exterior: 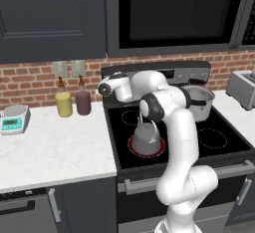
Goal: Pick the kettle from the counter and place it on a stove burner. Then turn the burner on.
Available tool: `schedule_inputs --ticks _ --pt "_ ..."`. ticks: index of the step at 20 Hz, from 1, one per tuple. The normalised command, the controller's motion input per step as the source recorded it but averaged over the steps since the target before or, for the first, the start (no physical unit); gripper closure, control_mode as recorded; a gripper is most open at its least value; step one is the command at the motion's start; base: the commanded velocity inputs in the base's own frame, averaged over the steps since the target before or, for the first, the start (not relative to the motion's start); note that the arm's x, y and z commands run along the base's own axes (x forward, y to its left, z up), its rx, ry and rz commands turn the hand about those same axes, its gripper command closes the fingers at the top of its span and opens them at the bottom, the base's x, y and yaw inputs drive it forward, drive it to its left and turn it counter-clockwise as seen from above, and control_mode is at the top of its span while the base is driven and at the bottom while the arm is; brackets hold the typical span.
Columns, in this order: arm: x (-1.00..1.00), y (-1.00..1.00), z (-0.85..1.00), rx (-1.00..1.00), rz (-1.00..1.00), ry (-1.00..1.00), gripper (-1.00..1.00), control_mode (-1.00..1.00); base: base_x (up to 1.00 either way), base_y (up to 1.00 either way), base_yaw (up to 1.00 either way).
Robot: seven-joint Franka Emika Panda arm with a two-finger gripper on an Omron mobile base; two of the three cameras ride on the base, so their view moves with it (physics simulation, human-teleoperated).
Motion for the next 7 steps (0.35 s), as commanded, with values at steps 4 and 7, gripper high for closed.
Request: schedule_inputs --ticks 4,7 --pt "0.0 0.0 -0.2 -0.12 0.0 -0.05 1.0 -1.0 0.0 0.0 0.0" --pt "0.0 0.0 -0.22 -0.07 0.0 -0.05 1.0 -1.0 0.0 0.0 0.0"
